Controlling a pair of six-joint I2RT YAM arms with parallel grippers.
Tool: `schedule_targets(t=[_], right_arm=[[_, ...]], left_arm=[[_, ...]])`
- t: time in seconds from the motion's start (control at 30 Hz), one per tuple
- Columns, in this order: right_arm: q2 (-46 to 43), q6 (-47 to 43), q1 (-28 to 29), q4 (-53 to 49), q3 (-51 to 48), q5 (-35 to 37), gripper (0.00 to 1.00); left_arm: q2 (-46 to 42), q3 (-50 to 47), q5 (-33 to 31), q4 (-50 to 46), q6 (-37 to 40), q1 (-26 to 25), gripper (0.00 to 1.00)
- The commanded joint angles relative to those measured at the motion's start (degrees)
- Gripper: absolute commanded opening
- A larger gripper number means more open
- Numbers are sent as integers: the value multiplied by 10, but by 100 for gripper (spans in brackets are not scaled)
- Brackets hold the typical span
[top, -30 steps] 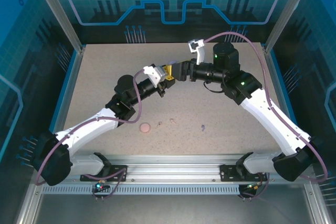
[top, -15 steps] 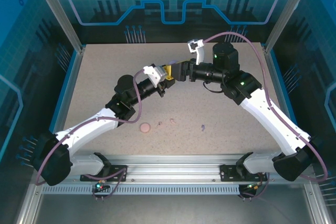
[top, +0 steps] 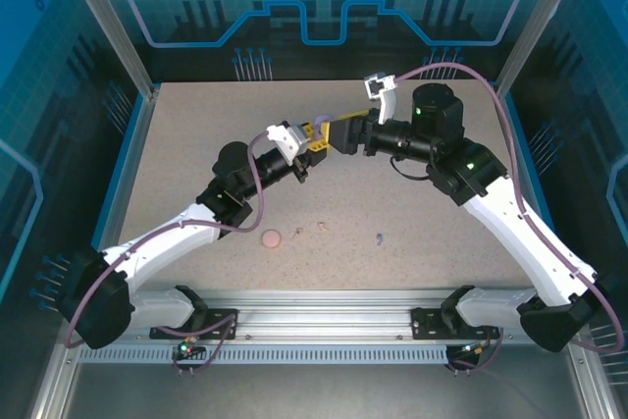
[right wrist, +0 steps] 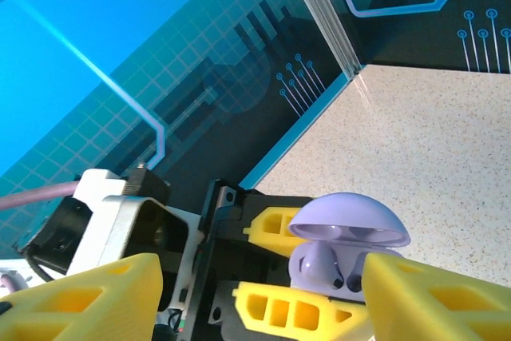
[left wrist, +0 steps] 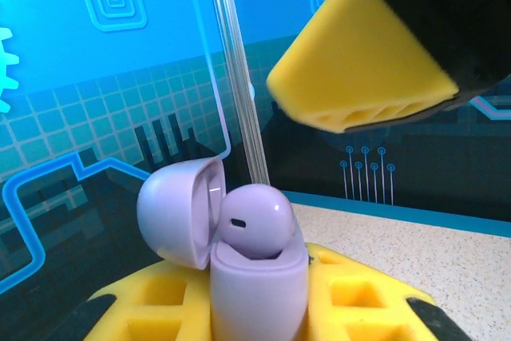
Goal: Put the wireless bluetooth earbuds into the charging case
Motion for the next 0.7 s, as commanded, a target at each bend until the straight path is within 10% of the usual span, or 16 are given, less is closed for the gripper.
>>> schedule_targets(t=[0.0, 0.67], right_arm=[[-8, 10, 4, -4, 5, -19, 68], [16, 0, 48, -6, -13, -18, 67]], left_arm=[[-15, -6, -4, 26, -11, 0, 0], [-17, 2, 2, 20, -7, -1, 0]])
